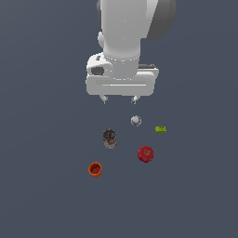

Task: Pick up a designated object from a clutter of objects.

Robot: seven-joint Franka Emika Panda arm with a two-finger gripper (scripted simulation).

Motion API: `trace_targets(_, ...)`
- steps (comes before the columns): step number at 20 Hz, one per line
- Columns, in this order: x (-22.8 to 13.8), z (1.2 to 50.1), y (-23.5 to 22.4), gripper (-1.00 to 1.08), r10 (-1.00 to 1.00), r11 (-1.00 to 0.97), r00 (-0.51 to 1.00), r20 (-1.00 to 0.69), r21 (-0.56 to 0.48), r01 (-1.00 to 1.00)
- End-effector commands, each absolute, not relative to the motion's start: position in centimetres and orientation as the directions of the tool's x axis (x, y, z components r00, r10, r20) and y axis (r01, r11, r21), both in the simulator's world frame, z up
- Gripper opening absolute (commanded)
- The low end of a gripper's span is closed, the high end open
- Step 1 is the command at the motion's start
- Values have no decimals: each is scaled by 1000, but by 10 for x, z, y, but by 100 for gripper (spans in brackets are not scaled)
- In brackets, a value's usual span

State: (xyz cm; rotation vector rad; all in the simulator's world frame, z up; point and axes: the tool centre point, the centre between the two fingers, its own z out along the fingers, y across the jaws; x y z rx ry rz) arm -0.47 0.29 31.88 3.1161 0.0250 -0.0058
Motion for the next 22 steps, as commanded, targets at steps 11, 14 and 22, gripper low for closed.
trace_targets(11,-3,333,-11,100,29,-999,1000,8,29,29)
trace_targets(14,-3,333,-10,100,29,-999,1000,8,29,29)
trace_targets(22,7,325,-14,100,0,-1000,1000,8,24,0)
